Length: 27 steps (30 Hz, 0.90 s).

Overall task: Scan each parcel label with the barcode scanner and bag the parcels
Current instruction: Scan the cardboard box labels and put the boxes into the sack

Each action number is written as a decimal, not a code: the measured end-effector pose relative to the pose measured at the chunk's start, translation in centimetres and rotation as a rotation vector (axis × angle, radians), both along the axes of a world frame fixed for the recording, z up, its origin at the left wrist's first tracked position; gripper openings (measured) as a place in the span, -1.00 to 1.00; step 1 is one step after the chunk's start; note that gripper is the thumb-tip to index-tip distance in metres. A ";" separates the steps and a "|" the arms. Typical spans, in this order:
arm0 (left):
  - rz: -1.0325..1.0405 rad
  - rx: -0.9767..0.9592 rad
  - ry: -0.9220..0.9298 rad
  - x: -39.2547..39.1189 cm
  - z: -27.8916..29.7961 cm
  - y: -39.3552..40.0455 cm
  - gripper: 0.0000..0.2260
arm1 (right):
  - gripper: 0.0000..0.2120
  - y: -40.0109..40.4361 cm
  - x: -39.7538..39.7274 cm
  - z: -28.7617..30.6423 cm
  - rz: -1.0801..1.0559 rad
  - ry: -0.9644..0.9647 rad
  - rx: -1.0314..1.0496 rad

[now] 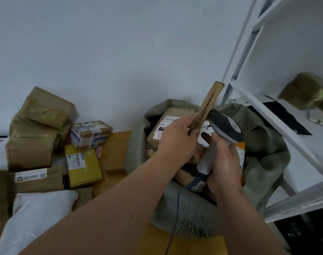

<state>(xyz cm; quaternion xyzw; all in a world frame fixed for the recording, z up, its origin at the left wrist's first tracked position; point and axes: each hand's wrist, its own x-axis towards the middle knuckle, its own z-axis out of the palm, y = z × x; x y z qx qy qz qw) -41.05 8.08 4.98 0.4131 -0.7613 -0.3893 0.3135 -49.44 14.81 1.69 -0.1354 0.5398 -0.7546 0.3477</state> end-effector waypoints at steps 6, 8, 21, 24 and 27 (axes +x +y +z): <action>-0.198 0.114 -0.253 -2.9 -1.6 -0.9 -0.50 | -0.63 -1.9 -4.0 -1.5 -0.149 -0.090 0.114; -0.228 0.194 -0.313 -3.0 -2.6 -1.3 -0.49 | -0.62 -1.9 -4.4 -2.5 -0.200 -0.068 0.160; 0.055 -0.050 -0.521 -0.5 -4.6 -3.1 -0.63 | -0.73 -2.6 -4.7 -3.3 -0.201 0.200 0.290; 0.122 -0.028 -0.510 1.1 -4.6 -3.6 -0.60 | -0.84 -2.3 -3.1 -2.7 -0.197 0.350 0.254; 0.165 -0.016 -0.548 3.1 -4.6 -3.9 -0.60 | -0.86 -2.2 -1.0 -1.4 -0.061 0.454 0.243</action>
